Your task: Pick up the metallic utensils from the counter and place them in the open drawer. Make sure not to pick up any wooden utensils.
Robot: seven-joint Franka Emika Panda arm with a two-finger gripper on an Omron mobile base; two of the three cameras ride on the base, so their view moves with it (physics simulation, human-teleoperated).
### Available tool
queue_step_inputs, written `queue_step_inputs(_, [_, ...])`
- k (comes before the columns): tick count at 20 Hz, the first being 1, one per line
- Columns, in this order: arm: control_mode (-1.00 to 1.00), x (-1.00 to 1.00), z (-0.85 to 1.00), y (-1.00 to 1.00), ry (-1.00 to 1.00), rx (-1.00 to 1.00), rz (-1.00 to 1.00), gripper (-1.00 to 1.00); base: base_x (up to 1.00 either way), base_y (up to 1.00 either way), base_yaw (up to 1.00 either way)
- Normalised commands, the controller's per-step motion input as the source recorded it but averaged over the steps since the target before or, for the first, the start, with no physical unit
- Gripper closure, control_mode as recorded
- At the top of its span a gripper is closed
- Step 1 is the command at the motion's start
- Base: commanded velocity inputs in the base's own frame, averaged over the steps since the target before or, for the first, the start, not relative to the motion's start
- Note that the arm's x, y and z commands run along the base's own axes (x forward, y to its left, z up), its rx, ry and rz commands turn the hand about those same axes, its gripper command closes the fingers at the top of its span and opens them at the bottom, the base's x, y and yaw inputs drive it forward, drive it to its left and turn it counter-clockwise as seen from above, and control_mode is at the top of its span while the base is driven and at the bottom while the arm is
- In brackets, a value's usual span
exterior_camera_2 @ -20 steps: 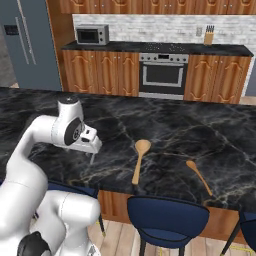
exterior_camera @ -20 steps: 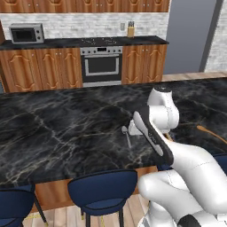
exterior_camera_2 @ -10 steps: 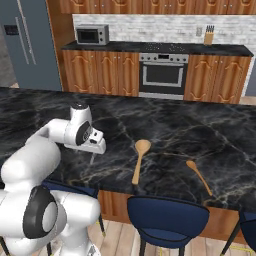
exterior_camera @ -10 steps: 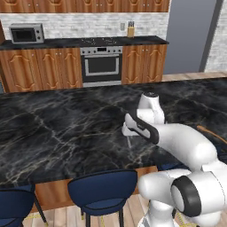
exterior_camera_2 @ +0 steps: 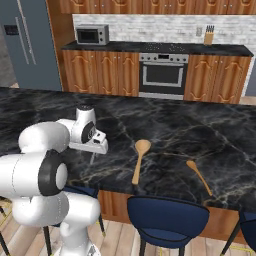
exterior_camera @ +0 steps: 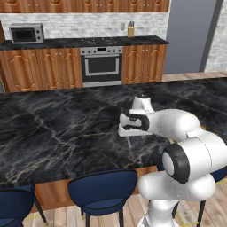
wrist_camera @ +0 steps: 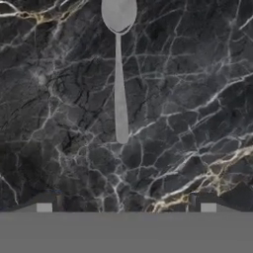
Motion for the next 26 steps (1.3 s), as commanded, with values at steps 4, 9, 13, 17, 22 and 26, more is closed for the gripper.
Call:
queue_step_inputs(4, [-1.0, 0.47, -0.29, 0.02, 0.06, -0.01, 0.0, -1.0, 0.0, 0.0, 0.0])
queue_step_inputs(9, [-1.0, 0.42, -0.34, 0.01, 0.05, 0.0, 0.0, -1.0, 0.0, 0.0, 0.0])
queue_step_inputs(13, [-1.0, 0.33, -0.34, 0.05, 0.03, -0.01, 0.0, -1.0, 0.0, 0.0, 0.0])
queue_step_inputs(17, [-1.0, 0.36, -0.33, 0.13, 0.01, -0.03, 0.0, -1.0, 0.0, 0.0, 0.0])
queue_step_inputs(22, [-1.0, 0.22, -0.34, 0.09, 0.0, -0.02, 0.0, -1.0, 0.0, 0.0, 0.0])
queue_step_inputs(26, [-1.0, 0.12, -0.5, 0.12, 0.04, -0.01, 0.0, 1.0, 0.0, 0.0, 0.0])
